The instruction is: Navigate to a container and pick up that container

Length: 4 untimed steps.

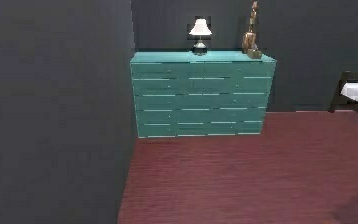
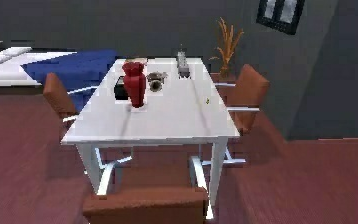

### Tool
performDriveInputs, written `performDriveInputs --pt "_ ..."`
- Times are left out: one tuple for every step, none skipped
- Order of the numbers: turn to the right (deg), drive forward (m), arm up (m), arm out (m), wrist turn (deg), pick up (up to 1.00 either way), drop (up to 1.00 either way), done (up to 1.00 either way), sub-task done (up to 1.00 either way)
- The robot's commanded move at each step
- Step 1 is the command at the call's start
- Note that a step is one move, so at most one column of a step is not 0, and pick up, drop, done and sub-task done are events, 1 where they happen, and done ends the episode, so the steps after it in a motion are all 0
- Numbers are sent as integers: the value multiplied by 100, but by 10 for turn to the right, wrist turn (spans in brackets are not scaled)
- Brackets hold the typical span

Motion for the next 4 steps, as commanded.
performDriveInputs --pt "120 0 0 0 0 0 0 0 0" --pt "0 45 0 0 0 0 0 0 0" --pt "450 0 0 0 0 0 0 0 0" --pt "60 0 0 0 0 0 0 0 0"
